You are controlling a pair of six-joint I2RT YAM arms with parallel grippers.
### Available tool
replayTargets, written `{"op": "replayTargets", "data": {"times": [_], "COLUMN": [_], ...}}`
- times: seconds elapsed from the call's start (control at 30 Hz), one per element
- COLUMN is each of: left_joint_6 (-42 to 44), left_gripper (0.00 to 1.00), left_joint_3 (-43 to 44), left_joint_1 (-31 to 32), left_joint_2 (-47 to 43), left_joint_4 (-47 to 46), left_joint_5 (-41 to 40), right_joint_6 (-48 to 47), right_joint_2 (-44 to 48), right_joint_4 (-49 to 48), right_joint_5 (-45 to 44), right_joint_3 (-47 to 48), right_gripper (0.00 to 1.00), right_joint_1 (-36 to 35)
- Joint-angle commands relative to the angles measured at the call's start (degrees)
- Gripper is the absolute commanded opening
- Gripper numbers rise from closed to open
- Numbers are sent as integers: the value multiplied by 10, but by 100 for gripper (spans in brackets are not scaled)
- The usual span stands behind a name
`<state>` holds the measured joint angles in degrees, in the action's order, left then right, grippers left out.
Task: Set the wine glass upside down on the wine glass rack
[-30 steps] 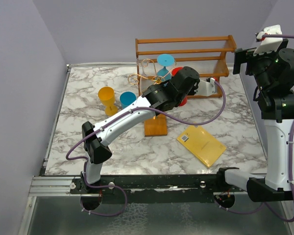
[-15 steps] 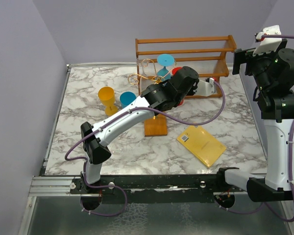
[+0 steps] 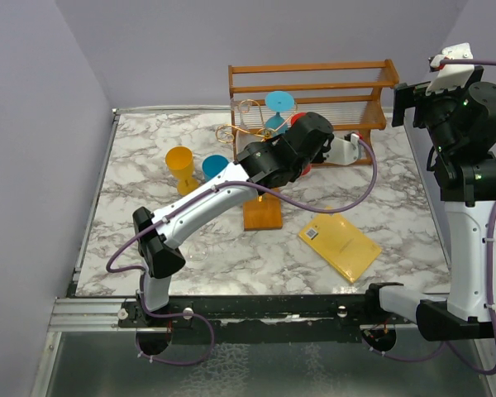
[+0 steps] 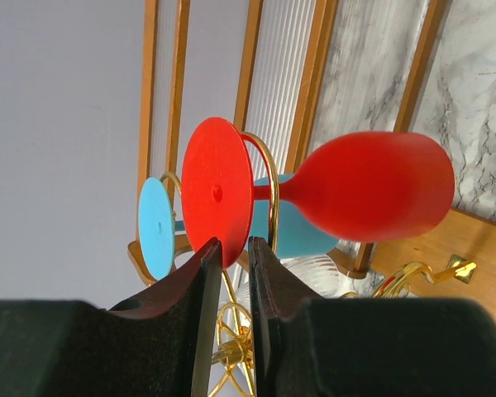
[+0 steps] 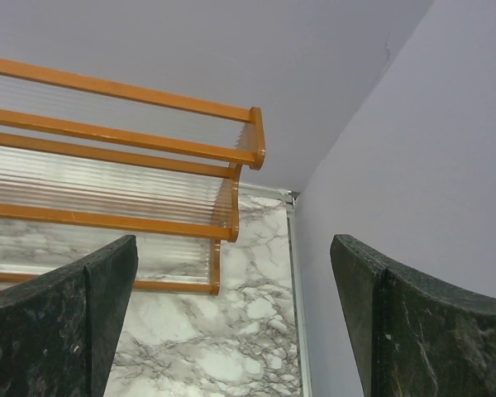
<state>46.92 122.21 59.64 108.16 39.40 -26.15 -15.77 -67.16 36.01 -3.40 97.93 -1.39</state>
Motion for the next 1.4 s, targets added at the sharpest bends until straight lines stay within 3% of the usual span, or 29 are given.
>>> {"op": "replayTargets", "data": {"times": [0.0,0.5,0.87,1.1,1.37], "left_joint_6": [5,2,-26,-75,-150], "left_gripper": [23,24,24,35,64], "left_joint_3": [-3,-6,-24,-47,-133], "left_joint_1": [1,1,-18,-104,-250], "left_joint_2": [-28,-61,-132,-192,-289], "left_joint_4": [21,38,63,67,47], "left_joint_5": [11,10,18,49,96], "right_joint_6": [-6,-30,-90,-102,-96], "right_joint_2": [4,-2,-27,-38,-32], "right_joint_4": [-14,-11,15,22,20], "right_joint_5": [18,36,58,75,133], "right_joint_3": [-5,-12,-14,-20,-36], "right_gripper": [100,100,100,100,100], "right_joint_1": [5,7,7,7,7]}}
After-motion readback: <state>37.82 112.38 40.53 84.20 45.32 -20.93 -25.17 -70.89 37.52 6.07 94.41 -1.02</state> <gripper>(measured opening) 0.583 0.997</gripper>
